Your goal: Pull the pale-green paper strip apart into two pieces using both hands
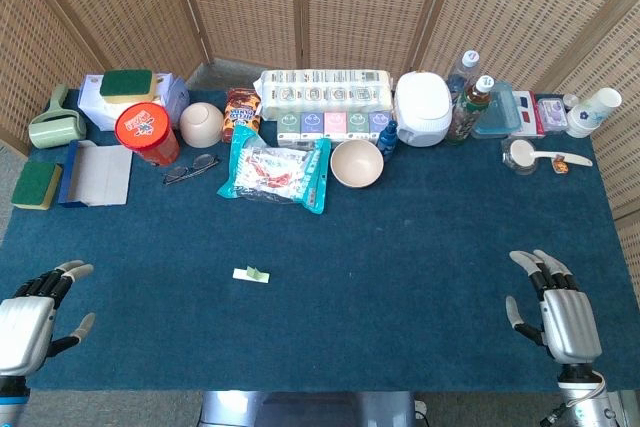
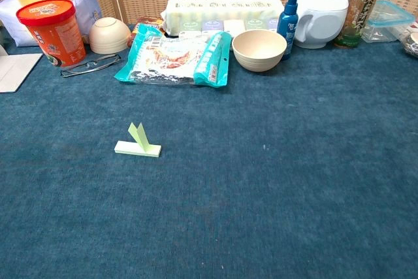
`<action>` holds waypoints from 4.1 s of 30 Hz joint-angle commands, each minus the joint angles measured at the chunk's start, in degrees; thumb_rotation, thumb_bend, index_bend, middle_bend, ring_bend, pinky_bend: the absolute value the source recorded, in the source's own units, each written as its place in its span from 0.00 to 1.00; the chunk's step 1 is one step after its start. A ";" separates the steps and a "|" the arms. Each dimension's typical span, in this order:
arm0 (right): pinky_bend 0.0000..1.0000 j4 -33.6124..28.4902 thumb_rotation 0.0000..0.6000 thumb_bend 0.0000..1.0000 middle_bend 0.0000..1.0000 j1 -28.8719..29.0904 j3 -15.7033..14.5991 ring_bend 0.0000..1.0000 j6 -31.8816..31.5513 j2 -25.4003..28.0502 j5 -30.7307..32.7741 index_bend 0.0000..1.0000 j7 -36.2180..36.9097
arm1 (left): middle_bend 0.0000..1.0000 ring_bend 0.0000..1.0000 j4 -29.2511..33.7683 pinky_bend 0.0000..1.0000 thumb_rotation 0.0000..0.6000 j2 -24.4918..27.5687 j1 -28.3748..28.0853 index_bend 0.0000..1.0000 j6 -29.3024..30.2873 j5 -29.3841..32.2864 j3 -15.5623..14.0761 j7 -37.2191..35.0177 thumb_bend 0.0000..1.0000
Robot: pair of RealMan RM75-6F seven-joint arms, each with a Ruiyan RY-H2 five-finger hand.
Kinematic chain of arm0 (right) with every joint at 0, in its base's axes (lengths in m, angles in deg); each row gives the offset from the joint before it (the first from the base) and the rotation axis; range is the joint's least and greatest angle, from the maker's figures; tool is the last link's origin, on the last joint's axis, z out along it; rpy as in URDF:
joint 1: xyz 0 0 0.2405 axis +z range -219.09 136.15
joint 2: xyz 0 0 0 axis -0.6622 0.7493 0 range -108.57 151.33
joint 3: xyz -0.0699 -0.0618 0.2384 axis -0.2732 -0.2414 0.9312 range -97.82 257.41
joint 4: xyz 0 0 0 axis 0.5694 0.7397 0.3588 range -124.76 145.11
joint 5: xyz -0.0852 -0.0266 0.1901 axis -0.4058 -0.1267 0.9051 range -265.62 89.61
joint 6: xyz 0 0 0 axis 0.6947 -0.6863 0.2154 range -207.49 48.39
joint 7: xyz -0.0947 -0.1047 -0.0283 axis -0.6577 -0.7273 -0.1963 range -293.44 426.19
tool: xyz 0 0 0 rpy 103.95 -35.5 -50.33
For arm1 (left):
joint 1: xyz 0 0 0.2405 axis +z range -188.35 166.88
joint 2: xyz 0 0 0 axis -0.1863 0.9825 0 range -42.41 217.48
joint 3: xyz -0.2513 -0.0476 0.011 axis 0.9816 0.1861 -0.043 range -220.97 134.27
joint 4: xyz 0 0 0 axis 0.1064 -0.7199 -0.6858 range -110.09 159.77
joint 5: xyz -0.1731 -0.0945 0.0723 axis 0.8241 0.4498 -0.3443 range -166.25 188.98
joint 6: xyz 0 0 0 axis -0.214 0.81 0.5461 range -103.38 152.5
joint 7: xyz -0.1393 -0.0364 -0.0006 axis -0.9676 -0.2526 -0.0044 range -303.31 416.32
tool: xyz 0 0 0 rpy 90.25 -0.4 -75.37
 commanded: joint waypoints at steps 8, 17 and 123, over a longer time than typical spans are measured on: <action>0.16 0.65 1.00 0.48 0.24 0.26 -0.10 0.12 0.69 -0.45 0.07 0.17 0.23 | 0.23 0.26 0.16 0.30 1.00 0.23 0.19 0.24 0.09 -0.18 -0.12 0.42 0.26; 0.16 0.51 1.00 0.48 0.24 0.33 0.23 0.12 0.51 -0.81 0.16 0.17 -0.02 | 0.23 0.26 -0.26 0.30 1.00 1.50 -0.27 0.24 -0.39 0.80 0.62 -1.49 0.26; 0.16 2.69 1.00 0.48 0.24 -2.98 0.00 0.19 0.70 -0.72 5.10 0.18 1.38 | 0.98 1.00 -18.61 1.00 1.00 -24.48 -38.07 0.43 -37.49 24.83 6.52 15.15 0.27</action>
